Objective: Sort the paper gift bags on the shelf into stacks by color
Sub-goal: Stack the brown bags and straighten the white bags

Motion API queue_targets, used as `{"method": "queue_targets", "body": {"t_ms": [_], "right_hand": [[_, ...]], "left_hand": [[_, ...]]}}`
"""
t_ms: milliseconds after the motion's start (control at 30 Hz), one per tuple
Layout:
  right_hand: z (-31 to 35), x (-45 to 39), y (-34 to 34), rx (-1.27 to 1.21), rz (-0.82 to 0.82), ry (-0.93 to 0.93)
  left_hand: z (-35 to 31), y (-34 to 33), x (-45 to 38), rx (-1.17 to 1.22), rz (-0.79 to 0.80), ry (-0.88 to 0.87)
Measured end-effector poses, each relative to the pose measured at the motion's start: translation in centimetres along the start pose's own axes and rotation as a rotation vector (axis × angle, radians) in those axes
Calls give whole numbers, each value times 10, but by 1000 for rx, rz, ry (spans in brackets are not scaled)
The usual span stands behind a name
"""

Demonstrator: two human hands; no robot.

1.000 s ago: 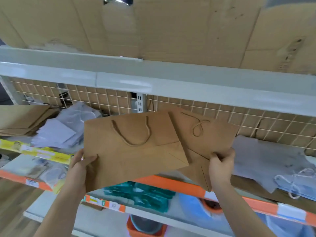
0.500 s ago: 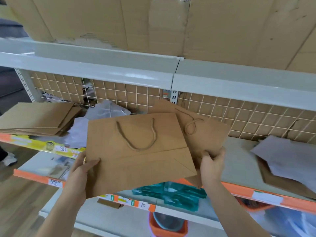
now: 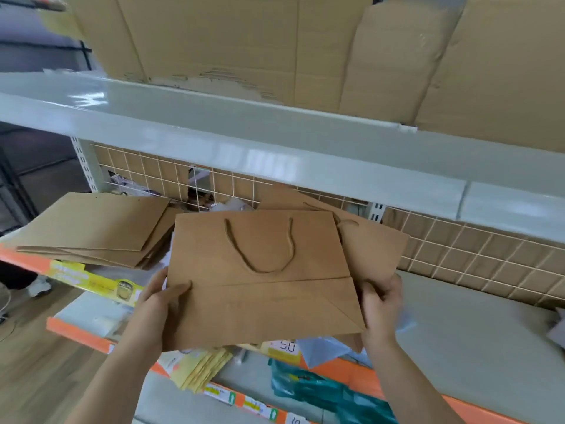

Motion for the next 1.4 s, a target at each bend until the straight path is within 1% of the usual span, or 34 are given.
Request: {"method": "queue_targets", "body": {"t_ms": [200, 367, 433, 667, 733, 800, 933, 1000, 1067, 1167, 1233, 1333, 1400], "right_hand": [[5, -6, -56, -20, -24, 70], [8, -2, -108, -40, -30, 79], [7, 6, -130, -42, -58, 81], [-4, 43, -201, 12, -201, 47], [-6, 52, -215, 38, -244, 31], [-7, 62, -227, 55, -299, 21], [1, 81, -245, 73, -410, 45], [6, 87, -252, 68, -447, 61], [8, 91, -260, 66, -447, 61], [10, 95, -273, 18, -424, 60], [10, 94, -285, -17, -370, 26], [7, 90, -313, -29, -213, -73], [1, 86, -341, -12, -103, -150]], "left_hand": [[-30, 64, -32, 70, -104, -13], [-53, 149, -86, 161, -190, -2], [-63, 184, -110, 215, -204, 4], [-94, 299, -191, 195, -255, 111], [-99, 316, -209, 91, -230, 167], [-102, 333, -226, -108, -244, 218], [-108, 359, -244, -509, -293, 191], [-105, 369, -255, -644, -236, 221], [-99, 374, -266, -750, -171, 234], [-99, 369, -276, -949, -126, 247], [-101, 363, -278, -1028, -104, 267], [-105, 361, -279, -1187, -132, 314], [-108, 363, -278, -1223, -133, 307]]}}
Point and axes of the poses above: each hand's wrist, its own x-axis away from the middle knuckle, its own y-axis out of the back of the hand, z = x × y, the point moved 3 cm from there along -x, towards the middle knuckle, and after that the axes turned 13 degrees about z, right-handed, at the moved point
